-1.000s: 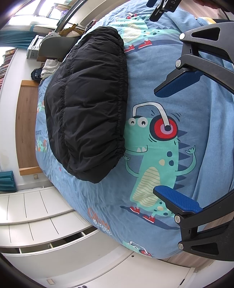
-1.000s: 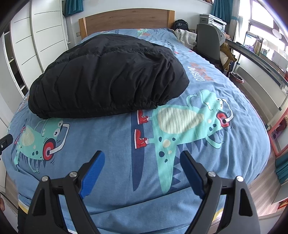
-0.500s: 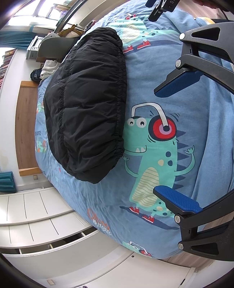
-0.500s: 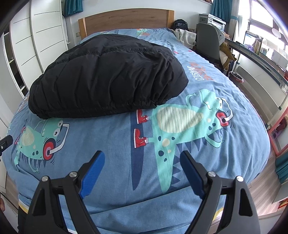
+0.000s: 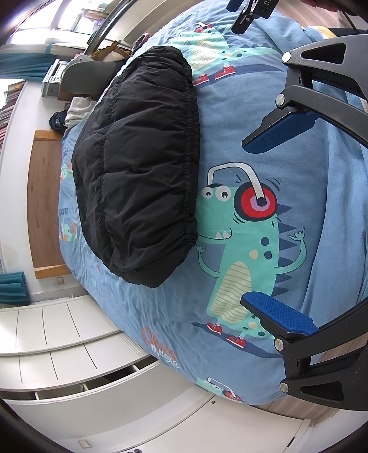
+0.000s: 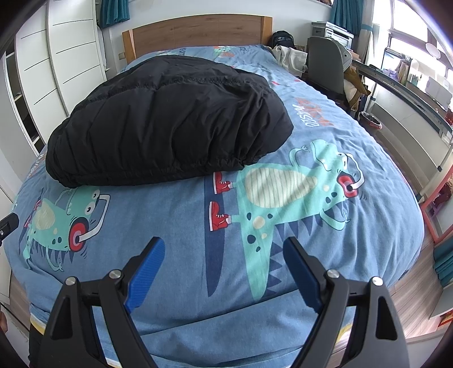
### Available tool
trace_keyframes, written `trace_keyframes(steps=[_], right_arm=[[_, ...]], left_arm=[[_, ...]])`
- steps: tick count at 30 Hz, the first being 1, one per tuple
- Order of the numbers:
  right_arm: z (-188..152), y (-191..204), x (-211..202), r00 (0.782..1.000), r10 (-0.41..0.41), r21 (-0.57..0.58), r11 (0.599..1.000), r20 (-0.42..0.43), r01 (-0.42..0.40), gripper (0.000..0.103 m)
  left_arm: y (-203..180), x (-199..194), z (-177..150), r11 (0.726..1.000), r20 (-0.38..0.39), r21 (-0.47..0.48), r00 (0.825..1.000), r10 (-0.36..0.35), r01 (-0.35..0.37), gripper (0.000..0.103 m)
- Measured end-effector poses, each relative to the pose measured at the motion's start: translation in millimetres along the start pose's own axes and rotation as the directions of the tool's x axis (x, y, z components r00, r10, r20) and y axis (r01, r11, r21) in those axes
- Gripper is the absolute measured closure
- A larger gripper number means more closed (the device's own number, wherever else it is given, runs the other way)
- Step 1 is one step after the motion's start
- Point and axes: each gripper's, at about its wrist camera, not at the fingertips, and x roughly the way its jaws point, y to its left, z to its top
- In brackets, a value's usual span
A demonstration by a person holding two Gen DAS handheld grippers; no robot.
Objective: Fold large clothes
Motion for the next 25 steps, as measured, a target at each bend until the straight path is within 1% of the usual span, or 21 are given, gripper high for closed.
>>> trace_keyframes(steps=[2,5,14,25], right_arm=[[0,0,0,1.000,0.000,0.000,1.000,0.001,0.000,0.018],[-1,0,-1,1.000,0.000,0.000,1.000,0.002,0.000,0.018],[-1,-1,-2,1.000,-0.001,0.001,1.000,0.003,0.001,0.018],[-4,-5,-10,1.000,-0.002,0.005,1.000,0.012,0.002,0.018]], left_arm=[[0,0,-1,1.000,-0.002,-0.001,1.000,-0.002,0.002,0.006],[1,-1,-1,1.000,-0.003,-0.007,1.000,-0.003,0.003,0.001],[0,-5,-3,1.000,0.004,0.000,1.000,-0.004,0.004,0.001],[1,-7,-3,1.000,-0.011,-0.008,1.000,-0.018,0.018,0.001]])
